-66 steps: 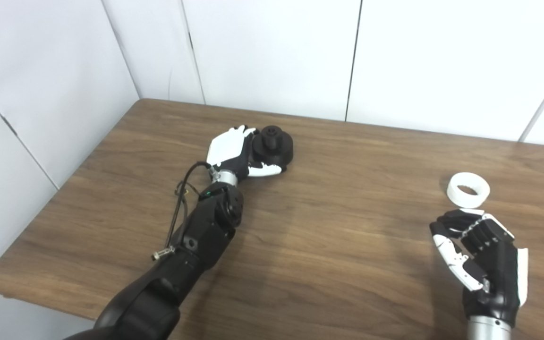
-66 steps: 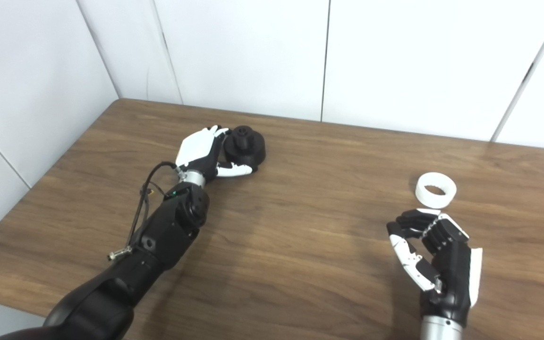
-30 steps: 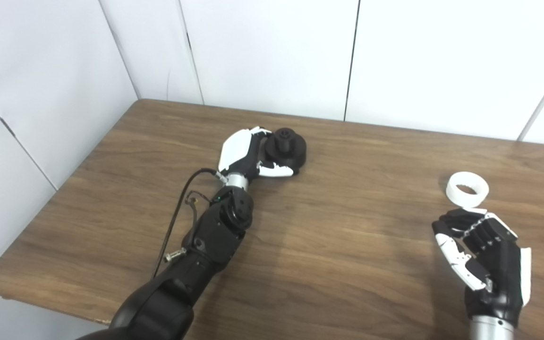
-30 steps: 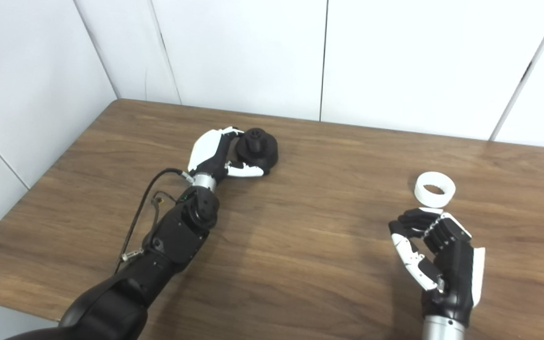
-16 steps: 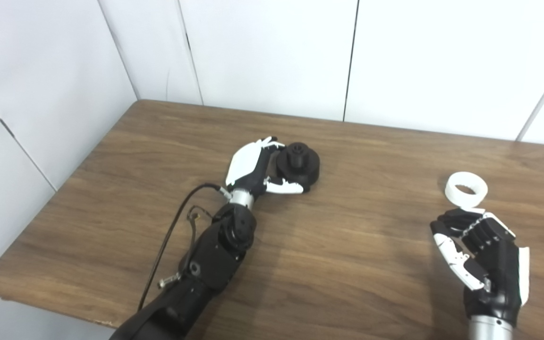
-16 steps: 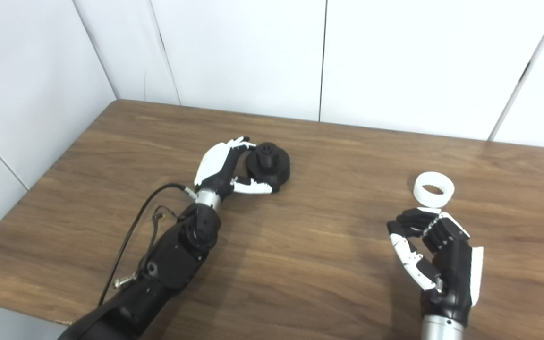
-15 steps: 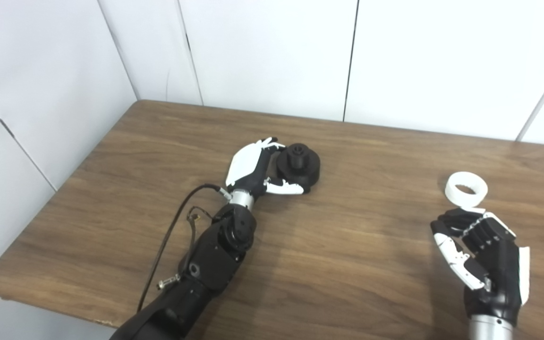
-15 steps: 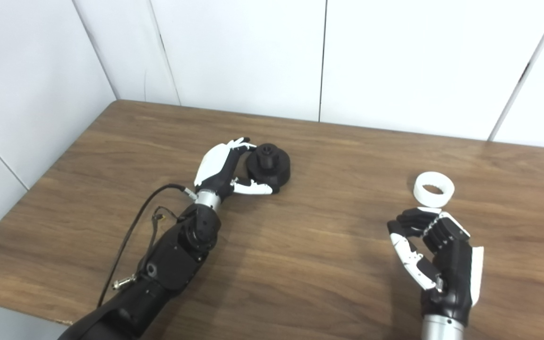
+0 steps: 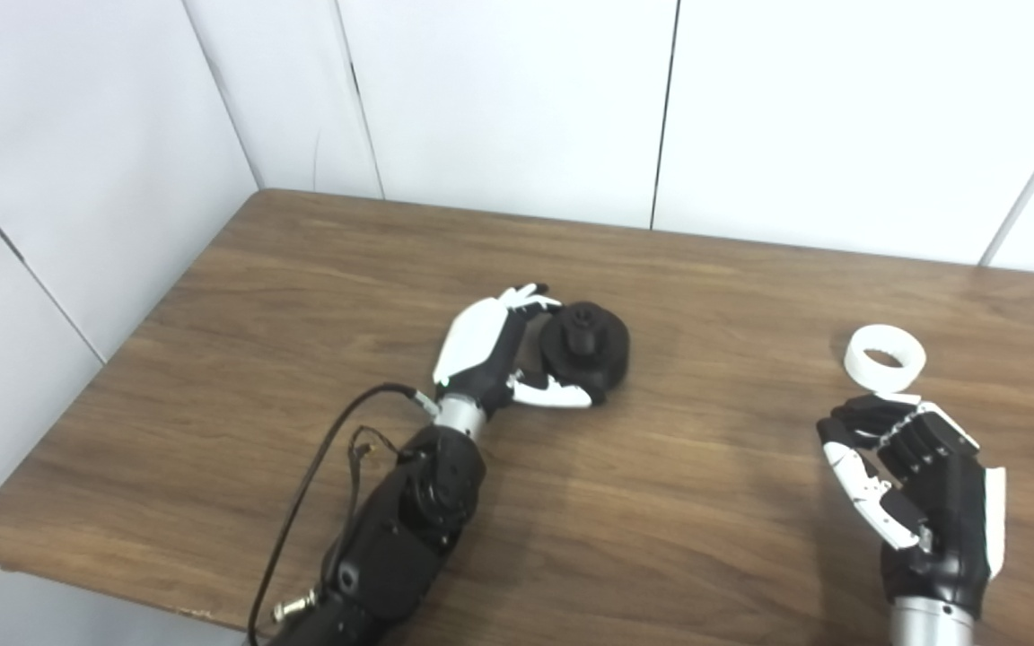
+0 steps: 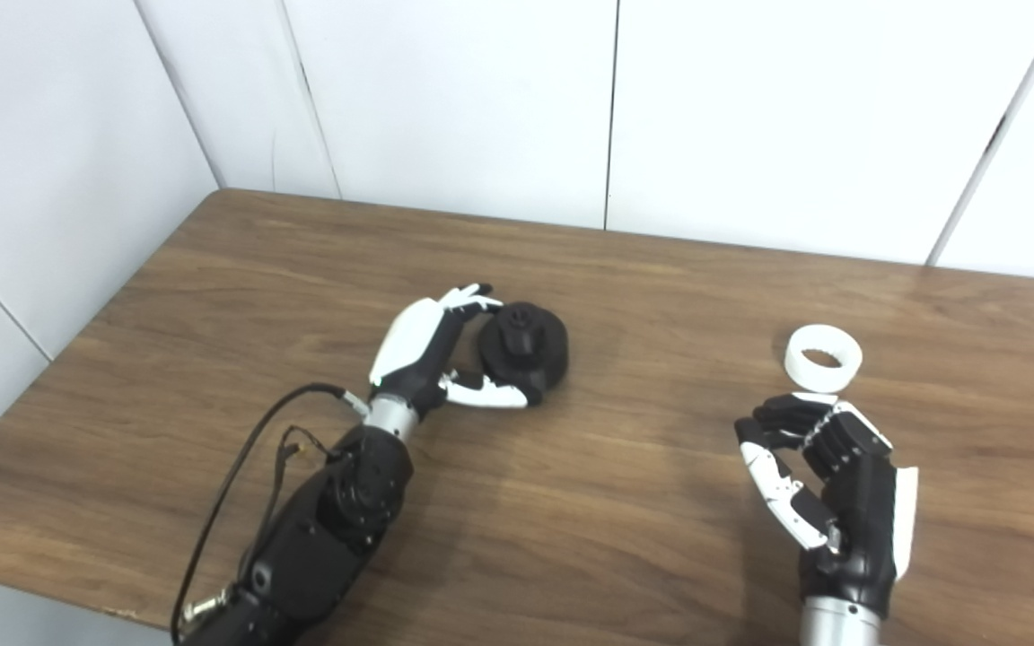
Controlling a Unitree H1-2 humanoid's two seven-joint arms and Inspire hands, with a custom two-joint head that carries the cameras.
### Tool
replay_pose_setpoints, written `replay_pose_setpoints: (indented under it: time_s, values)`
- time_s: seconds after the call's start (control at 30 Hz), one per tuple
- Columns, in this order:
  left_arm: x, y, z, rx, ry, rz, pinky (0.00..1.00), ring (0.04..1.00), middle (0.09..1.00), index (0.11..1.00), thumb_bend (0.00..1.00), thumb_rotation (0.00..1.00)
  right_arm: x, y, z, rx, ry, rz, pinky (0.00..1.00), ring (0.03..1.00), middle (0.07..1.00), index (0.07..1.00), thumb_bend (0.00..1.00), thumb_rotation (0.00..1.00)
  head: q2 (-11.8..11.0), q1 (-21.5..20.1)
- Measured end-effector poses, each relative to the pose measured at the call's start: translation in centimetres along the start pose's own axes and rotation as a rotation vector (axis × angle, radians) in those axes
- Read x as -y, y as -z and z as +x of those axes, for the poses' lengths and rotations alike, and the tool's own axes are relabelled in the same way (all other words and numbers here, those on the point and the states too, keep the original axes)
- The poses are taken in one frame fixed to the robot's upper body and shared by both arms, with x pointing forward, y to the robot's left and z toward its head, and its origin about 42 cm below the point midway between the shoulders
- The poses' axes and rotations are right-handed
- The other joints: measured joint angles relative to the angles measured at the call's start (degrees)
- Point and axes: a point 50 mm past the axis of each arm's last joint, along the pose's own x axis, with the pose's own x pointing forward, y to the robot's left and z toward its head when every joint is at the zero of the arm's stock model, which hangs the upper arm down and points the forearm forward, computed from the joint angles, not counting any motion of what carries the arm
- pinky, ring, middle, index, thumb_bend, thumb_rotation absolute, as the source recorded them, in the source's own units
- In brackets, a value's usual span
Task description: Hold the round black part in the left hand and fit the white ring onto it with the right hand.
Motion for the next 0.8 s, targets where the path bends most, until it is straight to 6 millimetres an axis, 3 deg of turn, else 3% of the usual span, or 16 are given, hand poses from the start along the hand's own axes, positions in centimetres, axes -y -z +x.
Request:
replay_pose_setpoints:
  time_s: [0.27, 0.63, 0.8]
  values:
    - [0.3, -1.0, -2.5, 0.019, 0.041, -0.028, 0.87, 0.971, 0.932, 0.647, 0.87, 0.31, -0.1, 0.0, 0.0, 0.000, -0.002, 0.001, 0.44, 0.517, 0.504, 0.483, 0.52, 0.01, 0.2, -0.2]
    - [2.2, -2.1, -5.5, 0.073, 0.099, -0.023, 0.93, 0.964, 0.924, 0.646, 0.88, 0.33, -0.3, 0.0, -0.1, -0.001, -0.006, -0.021, 0.43, 0.507, 0.496, 0.488, 0.52, 0.01, 1.9, -5.4]
    - [2.2, -2.6, -6.4, 0.088, 0.126, -0.038, 0.91, 0.970, 0.933, 0.652, 0.88, 0.34, -0.7, -0.1, -0.1, -0.001, -0.012, -0.027, 0.41, 0.499, 0.498, 0.487, 0.52, 0.01, 2.5, -6.9]
